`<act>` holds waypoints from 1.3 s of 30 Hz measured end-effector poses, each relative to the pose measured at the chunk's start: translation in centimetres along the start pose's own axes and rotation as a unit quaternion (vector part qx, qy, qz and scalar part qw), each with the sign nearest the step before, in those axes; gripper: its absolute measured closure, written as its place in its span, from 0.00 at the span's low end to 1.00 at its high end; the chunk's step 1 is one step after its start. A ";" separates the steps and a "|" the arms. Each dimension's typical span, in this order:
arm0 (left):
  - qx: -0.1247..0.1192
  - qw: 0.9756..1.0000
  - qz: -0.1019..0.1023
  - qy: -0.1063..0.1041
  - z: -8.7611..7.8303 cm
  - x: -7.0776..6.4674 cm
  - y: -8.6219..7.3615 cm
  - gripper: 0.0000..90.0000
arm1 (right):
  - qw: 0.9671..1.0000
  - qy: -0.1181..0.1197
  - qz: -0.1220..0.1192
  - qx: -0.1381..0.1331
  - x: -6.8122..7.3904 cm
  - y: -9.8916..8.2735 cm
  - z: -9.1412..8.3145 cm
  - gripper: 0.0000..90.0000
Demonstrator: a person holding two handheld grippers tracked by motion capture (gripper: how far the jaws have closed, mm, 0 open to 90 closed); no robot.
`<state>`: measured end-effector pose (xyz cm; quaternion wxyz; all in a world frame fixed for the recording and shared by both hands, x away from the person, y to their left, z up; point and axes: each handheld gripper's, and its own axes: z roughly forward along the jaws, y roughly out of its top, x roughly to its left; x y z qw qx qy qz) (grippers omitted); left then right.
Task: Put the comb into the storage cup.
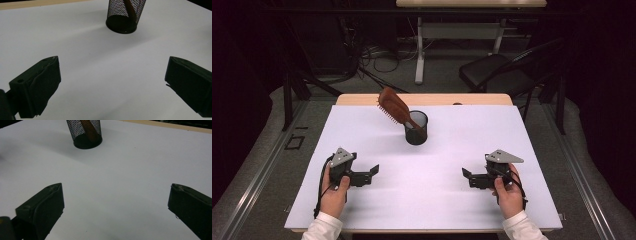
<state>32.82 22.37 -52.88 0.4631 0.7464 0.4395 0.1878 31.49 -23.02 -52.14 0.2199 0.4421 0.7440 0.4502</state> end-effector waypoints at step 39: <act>-0.004 1.000 -0.011 0.004 -0.1 0.4 0.0 0.00 | 1.000 0.000 0.006 0.001 -0.4 -0.1 0.1 0.00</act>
